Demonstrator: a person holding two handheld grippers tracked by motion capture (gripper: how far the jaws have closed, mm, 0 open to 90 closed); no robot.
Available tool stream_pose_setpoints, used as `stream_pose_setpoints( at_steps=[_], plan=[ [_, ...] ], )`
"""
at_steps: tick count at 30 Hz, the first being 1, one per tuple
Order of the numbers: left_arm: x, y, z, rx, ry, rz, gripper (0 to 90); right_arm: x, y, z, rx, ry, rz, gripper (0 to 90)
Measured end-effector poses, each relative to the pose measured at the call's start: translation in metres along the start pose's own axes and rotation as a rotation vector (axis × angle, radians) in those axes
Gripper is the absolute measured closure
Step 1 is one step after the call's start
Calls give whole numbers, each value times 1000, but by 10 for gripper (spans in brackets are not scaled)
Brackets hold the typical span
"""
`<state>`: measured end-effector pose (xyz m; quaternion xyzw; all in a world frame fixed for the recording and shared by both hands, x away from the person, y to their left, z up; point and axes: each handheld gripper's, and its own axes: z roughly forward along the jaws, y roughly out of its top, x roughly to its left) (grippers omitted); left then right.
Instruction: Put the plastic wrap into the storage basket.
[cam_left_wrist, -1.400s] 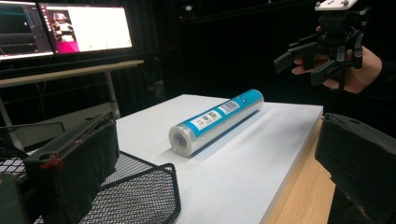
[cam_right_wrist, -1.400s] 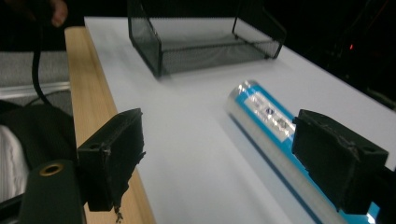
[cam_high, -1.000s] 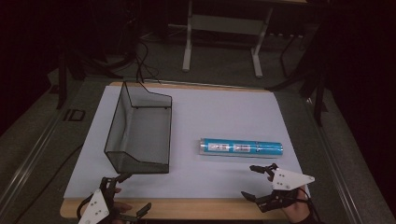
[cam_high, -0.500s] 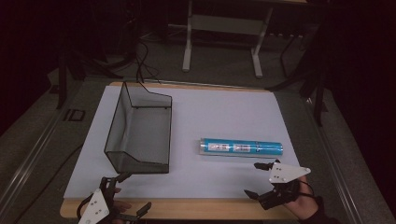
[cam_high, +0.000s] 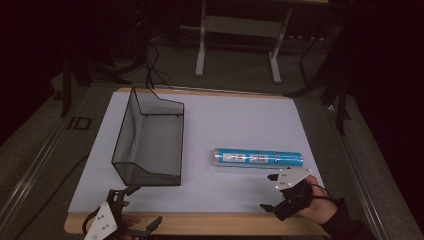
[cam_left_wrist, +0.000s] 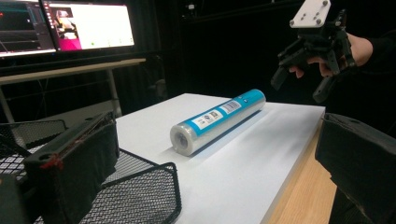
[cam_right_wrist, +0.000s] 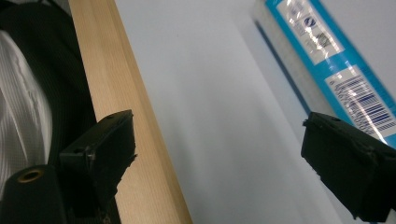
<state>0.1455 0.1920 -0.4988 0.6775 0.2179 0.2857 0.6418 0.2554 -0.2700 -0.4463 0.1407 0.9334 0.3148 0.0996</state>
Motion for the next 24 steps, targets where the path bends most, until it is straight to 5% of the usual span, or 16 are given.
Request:
stream_pose_setpoints(
  at_steps=[4,24],
  plan=[
    [0,0,1,3,-2,8,3,-4,7,6,57,13,-28,94],
    [-1,0,0,15,9,22,2,-50,41,22,254,-72,-117,143]
  ],
)
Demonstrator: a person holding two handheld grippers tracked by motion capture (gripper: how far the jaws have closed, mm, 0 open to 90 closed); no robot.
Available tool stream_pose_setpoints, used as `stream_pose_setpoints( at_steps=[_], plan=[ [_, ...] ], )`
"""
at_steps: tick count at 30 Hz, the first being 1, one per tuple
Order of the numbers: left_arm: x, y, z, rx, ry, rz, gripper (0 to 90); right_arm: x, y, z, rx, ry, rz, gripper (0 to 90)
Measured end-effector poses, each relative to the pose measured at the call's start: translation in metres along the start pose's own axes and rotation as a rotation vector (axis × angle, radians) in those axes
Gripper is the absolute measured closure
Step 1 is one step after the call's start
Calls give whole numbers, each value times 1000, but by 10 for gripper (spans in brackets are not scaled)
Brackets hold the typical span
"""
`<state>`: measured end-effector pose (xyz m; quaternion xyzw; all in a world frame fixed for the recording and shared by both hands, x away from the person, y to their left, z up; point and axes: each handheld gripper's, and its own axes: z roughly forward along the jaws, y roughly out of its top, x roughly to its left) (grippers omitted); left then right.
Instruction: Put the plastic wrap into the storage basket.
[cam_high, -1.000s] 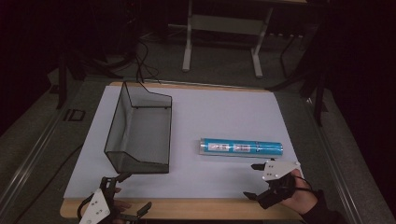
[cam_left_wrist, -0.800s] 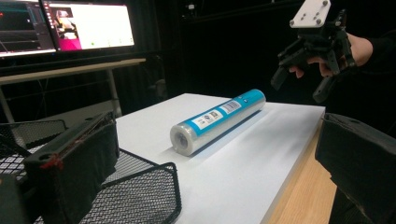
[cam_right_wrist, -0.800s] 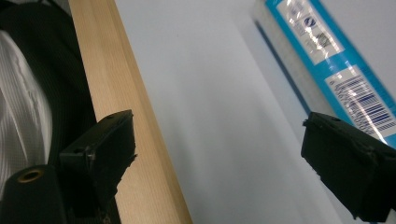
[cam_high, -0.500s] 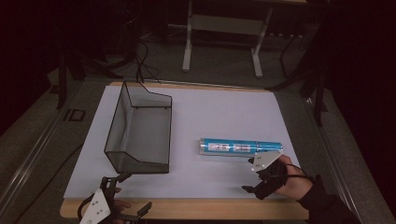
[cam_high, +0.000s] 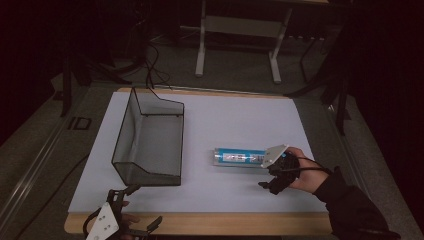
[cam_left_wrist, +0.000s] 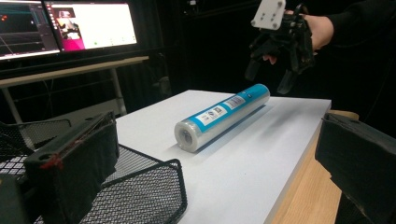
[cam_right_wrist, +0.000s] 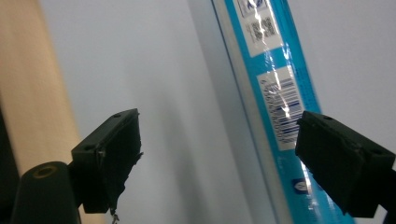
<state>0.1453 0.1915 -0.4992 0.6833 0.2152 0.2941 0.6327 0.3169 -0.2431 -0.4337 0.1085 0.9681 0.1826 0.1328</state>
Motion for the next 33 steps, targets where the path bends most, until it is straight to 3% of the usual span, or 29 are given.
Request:
stream_pose_setpoints(
  at_steps=[9,13,17,23,33],
  plan=[
    [0,-1,0,4,-2,-3,2,-16,12,18,106,-2,-50,151],
    [0,0,-1,5,-1,-2,2,-22,23,27,146,-24,-105,177],
    [0,-1,-2,9,6,-3,2,-30,32,34,156,-40,-140,177],
    [-1,-2,-3,19,14,-6,2,-39,42,54,214,3,-158,177],
    [-2,-3,-5,27,33,-13,2,-49,46,84,271,6,-203,177]
  ],
)
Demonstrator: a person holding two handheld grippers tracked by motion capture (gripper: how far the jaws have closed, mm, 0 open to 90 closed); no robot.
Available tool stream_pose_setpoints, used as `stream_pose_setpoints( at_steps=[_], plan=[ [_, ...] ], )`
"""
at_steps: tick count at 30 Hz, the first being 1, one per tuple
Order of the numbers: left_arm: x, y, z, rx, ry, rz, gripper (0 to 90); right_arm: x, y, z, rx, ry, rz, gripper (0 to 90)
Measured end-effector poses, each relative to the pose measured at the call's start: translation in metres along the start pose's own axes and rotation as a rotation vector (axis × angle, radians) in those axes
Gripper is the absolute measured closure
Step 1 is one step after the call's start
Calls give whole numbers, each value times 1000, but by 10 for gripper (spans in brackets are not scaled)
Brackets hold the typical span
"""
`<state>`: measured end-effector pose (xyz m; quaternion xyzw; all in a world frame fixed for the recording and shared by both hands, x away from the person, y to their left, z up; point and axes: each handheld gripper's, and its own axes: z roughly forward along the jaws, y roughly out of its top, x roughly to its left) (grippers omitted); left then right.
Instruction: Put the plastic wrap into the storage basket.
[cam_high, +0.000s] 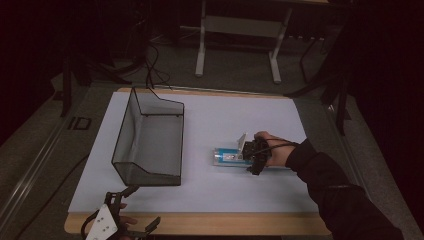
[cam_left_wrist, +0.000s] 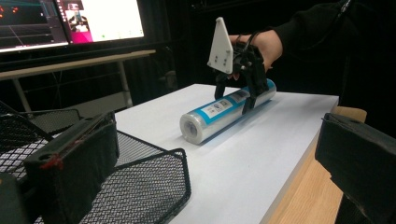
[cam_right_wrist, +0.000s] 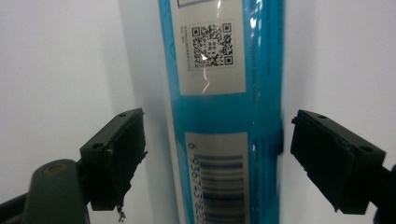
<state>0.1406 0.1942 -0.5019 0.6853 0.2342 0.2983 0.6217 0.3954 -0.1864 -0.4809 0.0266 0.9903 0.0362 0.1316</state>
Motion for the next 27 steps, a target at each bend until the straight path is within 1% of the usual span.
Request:
stream_pose_setpoints(
  at_steps=[3,4,5,6,7,10,15,17,20,24,25,27],
  plan=[
    [0,0,0,1,1,0,2,-2,1,5,7,11,0,178],
    [0,0,-1,3,5,0,2,-4,3,10,21,16,-5,208],
    [0,0,-1,3,5,-3,2,-4,3,11,23,26,1,219],
    [0,0,-1,3,5,-3,2,-4,4,13,22,17,-5,235],
    [0,-1,-1,3,7,-3,2,-4,4,14,24,25,-16,243],
    [0,-1,-1,3,5,-6,2,-4,4,15,18,9,-27,302],
    [0,-1,-1,8,3,-3,3,-5,5,16,25,12,-42,314],
    [0,-1,-1,6,2,-2,2,-4,7,15,43,0,-45,316],
    [0,-1,0,7,2,-1,3,-2,8,14,42,-11,-51,318],
    [0,-1,1,10,2,4,2,-4,5,6,13,-15,-25,320],
    [0,-1,1,10,2,4,2,-5,3,3,1,-20,-15,320],
    [0,-1,1,9,4,4,2,-8,1,-6,-26,-11,12,320]
  ],
)
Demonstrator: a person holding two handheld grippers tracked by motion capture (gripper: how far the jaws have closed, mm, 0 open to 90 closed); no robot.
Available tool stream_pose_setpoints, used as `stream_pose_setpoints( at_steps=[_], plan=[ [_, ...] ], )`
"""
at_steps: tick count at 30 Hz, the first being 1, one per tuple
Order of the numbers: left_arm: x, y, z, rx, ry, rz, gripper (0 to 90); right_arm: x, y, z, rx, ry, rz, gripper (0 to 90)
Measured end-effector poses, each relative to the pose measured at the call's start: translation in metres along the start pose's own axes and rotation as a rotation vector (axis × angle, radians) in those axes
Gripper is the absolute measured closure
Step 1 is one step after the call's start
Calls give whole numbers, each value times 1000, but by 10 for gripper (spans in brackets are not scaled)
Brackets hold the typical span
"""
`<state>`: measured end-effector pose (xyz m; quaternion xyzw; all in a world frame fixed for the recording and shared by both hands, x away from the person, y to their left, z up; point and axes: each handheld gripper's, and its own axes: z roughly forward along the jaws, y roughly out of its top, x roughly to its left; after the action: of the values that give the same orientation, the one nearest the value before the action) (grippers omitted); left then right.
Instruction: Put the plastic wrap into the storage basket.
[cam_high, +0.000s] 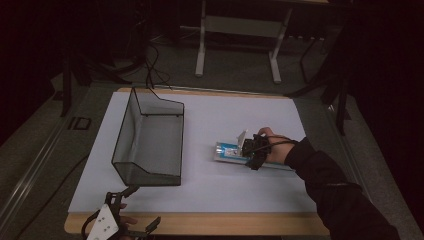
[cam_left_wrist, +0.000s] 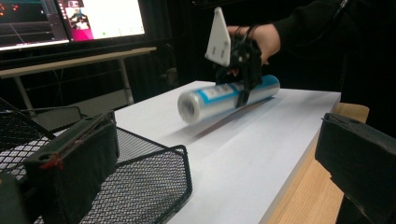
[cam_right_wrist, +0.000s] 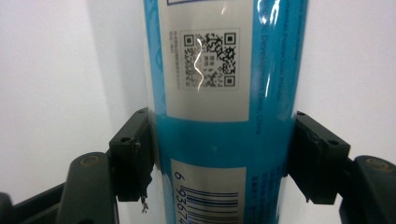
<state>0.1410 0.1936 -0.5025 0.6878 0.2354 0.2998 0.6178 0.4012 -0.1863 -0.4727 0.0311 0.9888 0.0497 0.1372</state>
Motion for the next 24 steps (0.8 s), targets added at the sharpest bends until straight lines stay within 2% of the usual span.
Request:
stream_pose_setpoints(
  at_steps=[5,8,12,18,20,24],
  plan=[
    [0,0,1,4,0,4,2,-7,-4,-25,-90,24,68,321],
    [0,1,1,2,0,9,2,-11,-7,-37,-152,12,116,321],
    [0,1,1,1,0,7,2,-21,-14,-47,-222,5,224,321],
    [0,1,1,-4,-3,9,3,-41,-32,-48,-291,-40,422,320],
    [0,1,2,-6,-4,7,2,-47,-38,-47,-309,-54,488,320],
    [0,1,2,-2,-8,8,2,-61,-45,-41,-310,-71,608,321]
  ],
)
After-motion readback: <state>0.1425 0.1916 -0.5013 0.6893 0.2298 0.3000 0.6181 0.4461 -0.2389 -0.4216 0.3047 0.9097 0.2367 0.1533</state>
